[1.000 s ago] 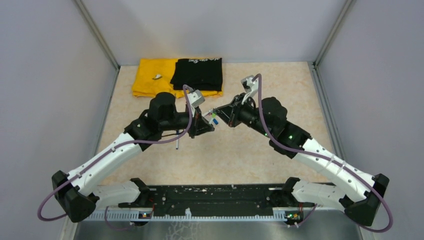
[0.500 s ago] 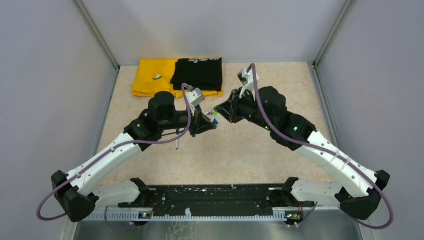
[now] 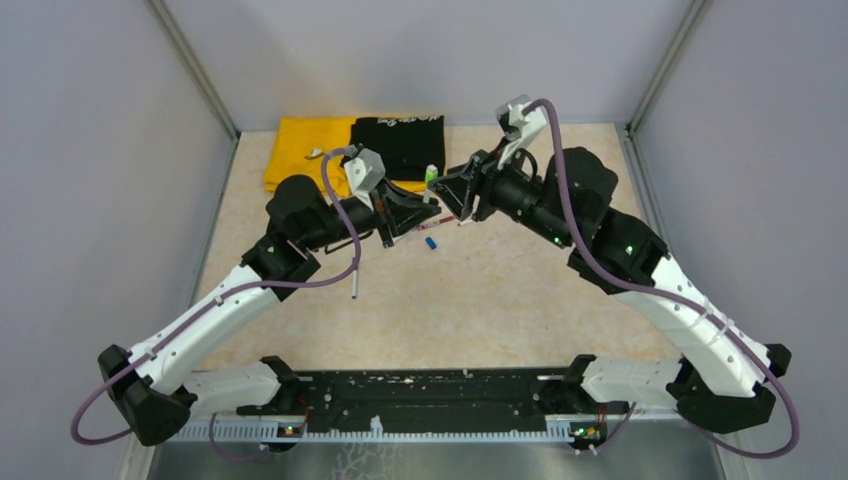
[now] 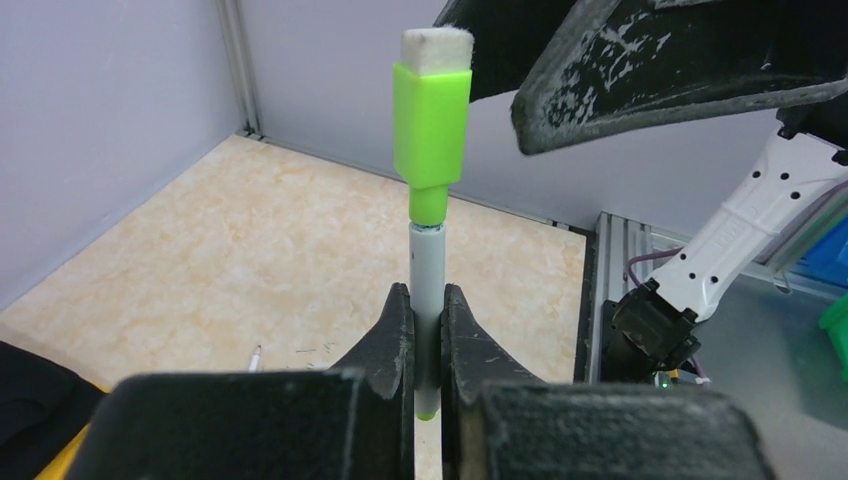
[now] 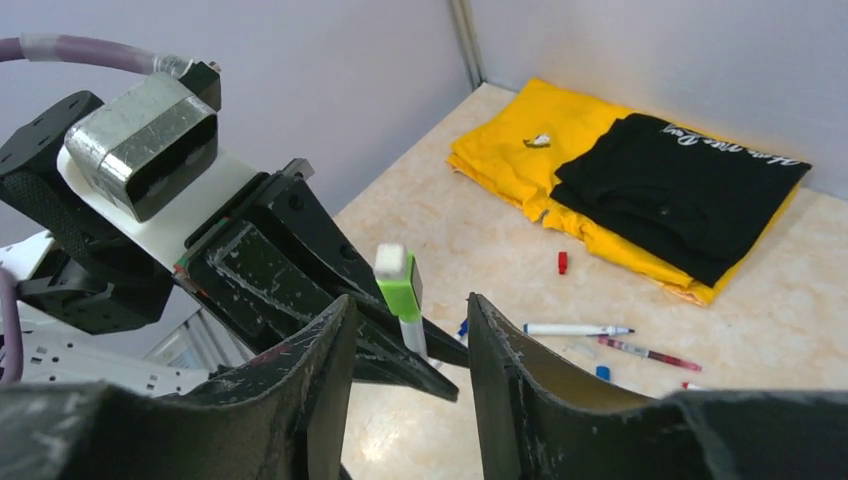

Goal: Insert the pens into the pen caps
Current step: Insert the pen cap onto the pen, then place the pen at the center of the board.

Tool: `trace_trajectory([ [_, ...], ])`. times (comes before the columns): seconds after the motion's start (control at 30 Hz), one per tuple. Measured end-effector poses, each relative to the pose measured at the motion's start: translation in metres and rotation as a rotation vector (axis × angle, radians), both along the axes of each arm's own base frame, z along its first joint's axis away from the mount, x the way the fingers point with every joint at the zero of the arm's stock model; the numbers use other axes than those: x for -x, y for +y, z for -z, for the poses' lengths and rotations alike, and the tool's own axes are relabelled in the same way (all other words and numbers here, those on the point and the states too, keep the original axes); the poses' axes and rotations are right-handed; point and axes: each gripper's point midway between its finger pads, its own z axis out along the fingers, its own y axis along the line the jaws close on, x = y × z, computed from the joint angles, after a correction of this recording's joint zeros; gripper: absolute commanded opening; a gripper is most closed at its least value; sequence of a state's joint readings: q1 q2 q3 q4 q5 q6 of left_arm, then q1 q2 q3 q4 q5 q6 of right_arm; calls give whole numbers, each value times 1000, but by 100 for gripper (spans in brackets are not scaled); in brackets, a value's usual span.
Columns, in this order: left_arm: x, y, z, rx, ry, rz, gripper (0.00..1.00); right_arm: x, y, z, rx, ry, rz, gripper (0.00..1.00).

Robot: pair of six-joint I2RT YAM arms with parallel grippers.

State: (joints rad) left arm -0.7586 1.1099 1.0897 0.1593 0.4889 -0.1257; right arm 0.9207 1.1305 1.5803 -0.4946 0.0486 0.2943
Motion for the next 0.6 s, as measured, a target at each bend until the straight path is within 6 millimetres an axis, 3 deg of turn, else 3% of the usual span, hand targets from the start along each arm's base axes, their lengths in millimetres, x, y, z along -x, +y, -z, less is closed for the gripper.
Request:
trace_trajectory([
  [0.17,-5,2,0,-1,-3,-34,0,1,-26,7,-12,-50,79,45],
  [0.33,-20,12,12,-26,54,-142,0,-1,-51,48,28,-26,173,45],
  [0.43,-39,23,42,-75,164,-276,0,-6,-59,84,76,24,226,45],
  [0.5,-50,35,75,-124,264,-383,0,-8,-60,107,112,61,247,45],
  [0.6,-61,58,146,-249,442,-562,0,-9,-60,141,163,124,265,45],
])
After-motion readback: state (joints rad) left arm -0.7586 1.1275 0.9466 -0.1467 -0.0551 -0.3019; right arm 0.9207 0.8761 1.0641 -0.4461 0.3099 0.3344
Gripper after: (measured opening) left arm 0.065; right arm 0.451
